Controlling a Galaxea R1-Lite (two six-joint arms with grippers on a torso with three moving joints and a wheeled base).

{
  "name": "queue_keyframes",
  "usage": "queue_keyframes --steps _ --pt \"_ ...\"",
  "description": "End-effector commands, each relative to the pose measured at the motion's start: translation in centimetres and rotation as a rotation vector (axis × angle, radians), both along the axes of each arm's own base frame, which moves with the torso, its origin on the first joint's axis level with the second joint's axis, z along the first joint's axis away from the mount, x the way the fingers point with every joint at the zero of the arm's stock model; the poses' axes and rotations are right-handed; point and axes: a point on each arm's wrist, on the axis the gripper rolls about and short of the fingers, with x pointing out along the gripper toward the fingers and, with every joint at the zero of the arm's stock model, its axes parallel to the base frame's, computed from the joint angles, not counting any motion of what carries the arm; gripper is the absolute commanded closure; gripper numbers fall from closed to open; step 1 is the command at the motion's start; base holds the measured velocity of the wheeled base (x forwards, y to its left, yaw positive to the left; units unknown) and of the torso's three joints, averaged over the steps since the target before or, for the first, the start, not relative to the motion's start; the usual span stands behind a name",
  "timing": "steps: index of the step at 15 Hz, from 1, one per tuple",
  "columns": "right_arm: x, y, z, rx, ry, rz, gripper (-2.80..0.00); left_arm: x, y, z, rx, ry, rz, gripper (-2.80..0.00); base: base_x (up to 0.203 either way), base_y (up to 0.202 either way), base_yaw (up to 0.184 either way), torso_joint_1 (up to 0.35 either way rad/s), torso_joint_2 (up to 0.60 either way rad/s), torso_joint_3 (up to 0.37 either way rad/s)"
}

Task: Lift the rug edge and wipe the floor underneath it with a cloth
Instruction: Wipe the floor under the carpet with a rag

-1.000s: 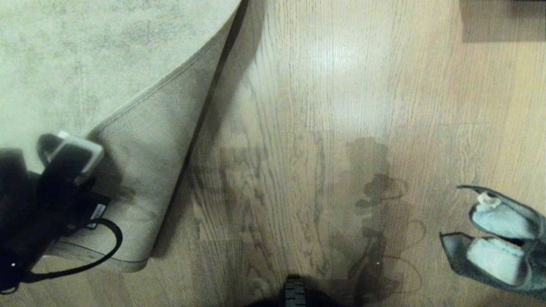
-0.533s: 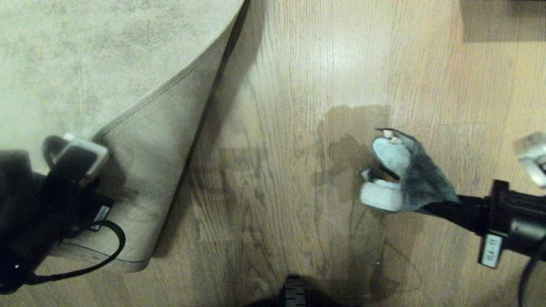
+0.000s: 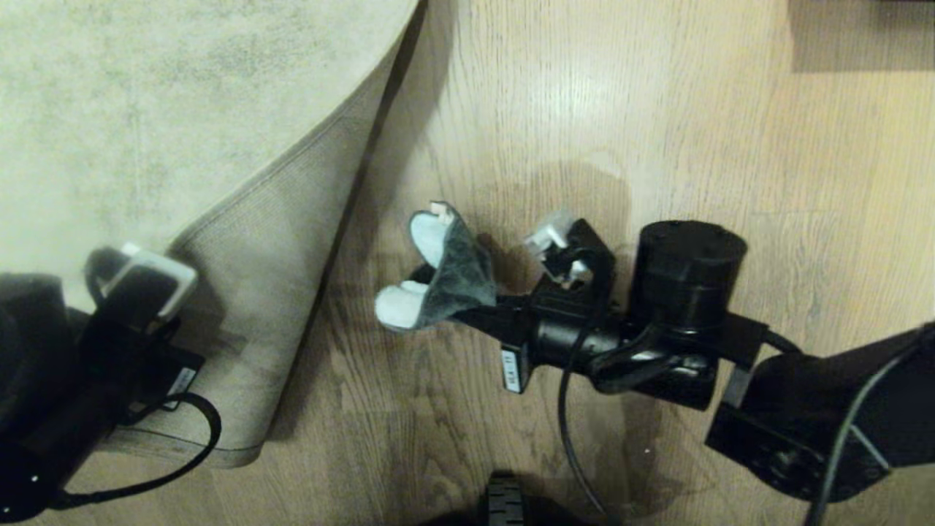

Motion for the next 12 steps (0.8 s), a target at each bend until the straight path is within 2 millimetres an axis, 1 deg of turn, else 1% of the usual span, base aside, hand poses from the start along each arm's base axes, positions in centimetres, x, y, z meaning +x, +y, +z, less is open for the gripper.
queue_keyframes --steps 1,3,4,9,12 --pt "1.1 4.7 -4.1 -0.002 0.062 -0.002 0.00 -0.2 0.1 -0.1 0.004 0.000 0.004 0.00 0.000 0.000 0.000 0.000 0.00 0.000" --pt "1.5 6.2 -5.5 0.039 0.077 -0.085 0.00 -0.3 0.1 -0.2 0.003 0.005 0.004 0.00 0.000 0.000 0.000 0.000 0.00 0.000" --pt "1.4 6.4 -6.2 0.030 0.092 -0.096 0.00 -0.3 0.1 -0.3 0.004 0.009 0.004 0.00 0.000 0.000 0.000 0.000 0.00 0.000" --pt "1.1 8.1 -11.0 -0.059 0.157 -0.079 0.00 -0.5 0.1 -0.8 0.008 0.029 0.002 0.00 0.000 0.000 0.000 0.000 0.00 0.000" --pt "0.8 8.8 -13.0 -0.098 0.180 -0.067 0.00 -0.5 0.2 -1.0 0.009 0.037 0.004 0.00 0.000 0.000 0.000 0.000 0.00 0.000"
